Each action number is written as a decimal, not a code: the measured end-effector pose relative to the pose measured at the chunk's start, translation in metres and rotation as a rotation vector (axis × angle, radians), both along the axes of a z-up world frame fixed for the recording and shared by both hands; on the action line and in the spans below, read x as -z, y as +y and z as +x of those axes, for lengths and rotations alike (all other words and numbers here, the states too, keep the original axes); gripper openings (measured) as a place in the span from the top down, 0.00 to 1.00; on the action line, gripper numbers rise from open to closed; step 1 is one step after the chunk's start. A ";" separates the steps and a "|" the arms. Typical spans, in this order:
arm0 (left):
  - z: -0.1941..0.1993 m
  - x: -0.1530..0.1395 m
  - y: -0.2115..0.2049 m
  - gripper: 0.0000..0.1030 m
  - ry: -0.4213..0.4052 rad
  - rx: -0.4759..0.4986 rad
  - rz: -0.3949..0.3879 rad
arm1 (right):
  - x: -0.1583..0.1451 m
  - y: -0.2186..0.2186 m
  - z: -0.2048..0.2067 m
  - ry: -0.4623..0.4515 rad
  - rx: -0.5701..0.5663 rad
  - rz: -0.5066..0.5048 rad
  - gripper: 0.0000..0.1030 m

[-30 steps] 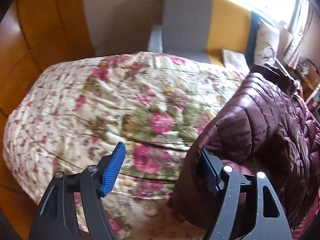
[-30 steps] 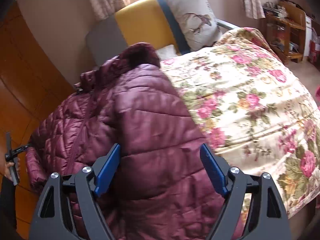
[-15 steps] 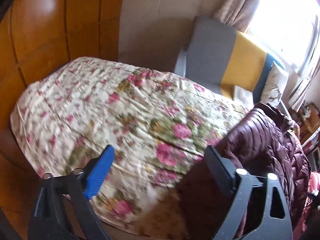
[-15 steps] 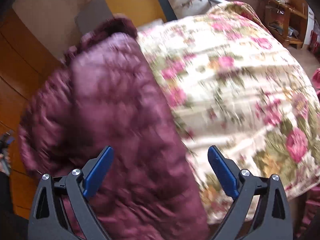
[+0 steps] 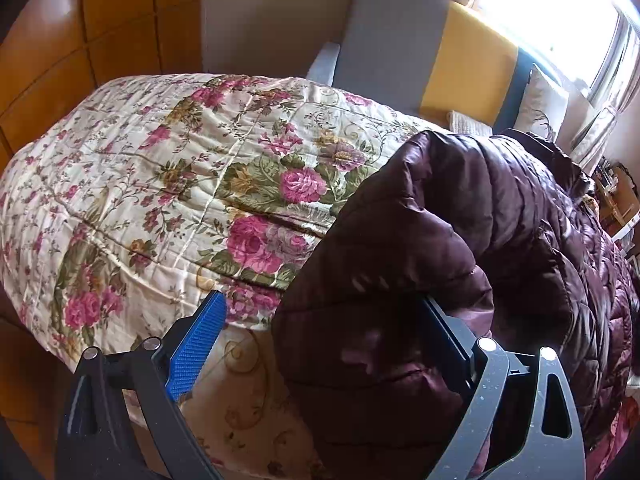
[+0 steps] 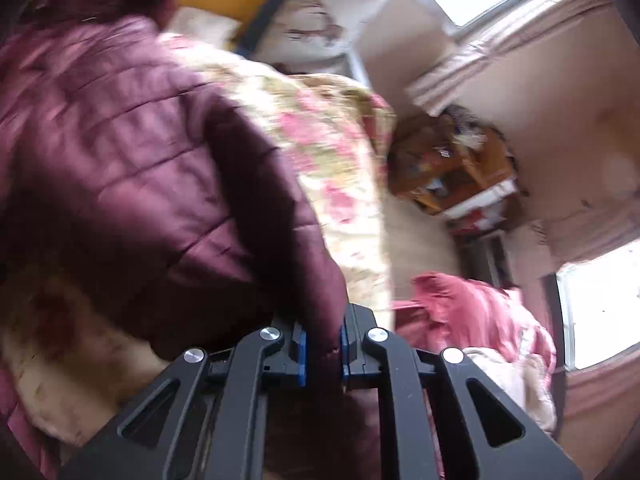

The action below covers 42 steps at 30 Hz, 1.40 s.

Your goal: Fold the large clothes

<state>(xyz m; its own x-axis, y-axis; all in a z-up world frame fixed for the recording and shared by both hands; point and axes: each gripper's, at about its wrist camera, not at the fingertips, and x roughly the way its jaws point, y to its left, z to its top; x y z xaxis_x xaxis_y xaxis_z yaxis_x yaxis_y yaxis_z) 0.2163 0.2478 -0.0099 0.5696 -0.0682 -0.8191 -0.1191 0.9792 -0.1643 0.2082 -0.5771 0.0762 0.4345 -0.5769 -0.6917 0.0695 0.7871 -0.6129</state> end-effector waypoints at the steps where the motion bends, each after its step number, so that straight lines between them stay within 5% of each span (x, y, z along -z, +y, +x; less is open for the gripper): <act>1: 0.003 0.001 -0.001 0.10 0.002 -0.005 0.008 | -0.003 -0.005 0.018 -0.039 0.022 -0.040 0.78; 3: 0.009 0.003 -0.005 0.10 0.008 -0.003 0.027 | -0.003 -0.007 0.051 -0.100 0.069 -0.088 0.50; 5: 0.018 0.008 -0.010 0.10 0.041 0.013 0.056 | -0.001 -0.012 0.066 -0.118 0.106 -0.057 0.48; 6: 0.021 0.010 -0.012 0.10 0.054 0.018 0.067 | 0.002 -0.011 0.071 -0.124 0.130 -0.057 0.31; 8: 0.022 0.011 -0.011 0.21 0.060 0.037 0.051 | -0.003 0.002 0.070 -0.164 0.125 -0.016 0.16; 12: 0.013 0.000 0.007 0.35 0.006 0.064 -0.074 | -0.013 0.057 0.063 -0.208 -0.017 0.327 0.08; 14: 0.013 0.001 0.012 0.39 0.001 0.068 -0.136 | -0.012 0.097 0.064 -0.169 -0.111 0.584 0.07; 17: 0.015 0.006 0.016 0.41 -0.008 0.053 -0.182 | -0.005 0.167 0.077 -0.088 -0.237 0.765 0.07; 19: 0.019 0.009 0.011 0.58 0.005 0.076 -0.174 | 0.000 0.225 0.091 -0.025 -0.318 0.898 0.07; 22: 0.019 0.004 0.002 0.84 -0.020 0.108 -0.140 | 0.002 0.299 0.104 0.056 -0.394 1.050 0.07; 24: 0.018 -0.004 0.003 0.92 -0.046 0.122 -0.145 | 0.009 0.352 0.111 0.143 -0.439 1.083 0.05; 26: 0.016 -0.018 0.008 0.94 -0.087 0.138 -0.144 | 0.030 0.408 0.119 0.188 -0.469 0.914 0.03; 28: 0.016 -0.030 0.017 0.94 -0.106 0.147 -0.178 | 0.051 0.448 0.125 0.178 -0.492 0.768 0.13; 29: 0.016 -0.035 0.023 0.95 -0.113 0.146 -0.207 | 0.055 0.456 0.128 0.180 -0.487 0.751 0.40; 30: 0.018 -0.045 0.035 0.95 -0.122 0.148 -0.270 | 0.056 0.465 0.134 0.165 -0.471 0.747 0.80; 31: 0.019 -0.051 0.040 0.95 -0.133 0.147 -0.286 | 0.055 0.468 0.141 0.152 -0.459 0.773 0.98; 33: 0.024 -0.070 0.053 0.95 -0.165 0.143 -0.290 | 0.042 0.482 0.157 0.050 -0.458 0.764 1.00; 36: 0.054 -0.079 0.084 0.93 -0.136 -0.005 -0.175 | 0.052 0.500 0.180 0.063 -0.390 0.781 1.00; 37: 0.061 -0.078 0.096 0.88 -0.126 -0.078 -0.132 | 0.059 0.504 0.185 0.072 -0.380 0.778 1.00; 38: 0.067 -0.075 0.113 0.67 -0.110 -0.137 -0.112 | 0.065 0.504 0.189 0.090 -0.375 0.795 0.99; 40: 0.063 -0.071 0.142 0.27 -0.117 -0.219 -0.151 | 0.065 0.501 0.187 0.110 -0.404 0.827 0.79; 42: 0.043 -0.063 0.166 0.25 -0.151 -0.297 -0.217 | 0.055 0.497 0.180 0.079 -0.445 0.849 0.47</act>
<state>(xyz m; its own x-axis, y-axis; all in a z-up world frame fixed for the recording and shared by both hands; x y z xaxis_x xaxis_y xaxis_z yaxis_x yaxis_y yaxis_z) 0.2596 0.4138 0.0531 0.7035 -0.0446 -0.7093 -0.3503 0.8466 -0.4007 0.3877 -0.0799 0.0215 0.4266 0.3363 -0.8396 -0.3597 0.9148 0.1837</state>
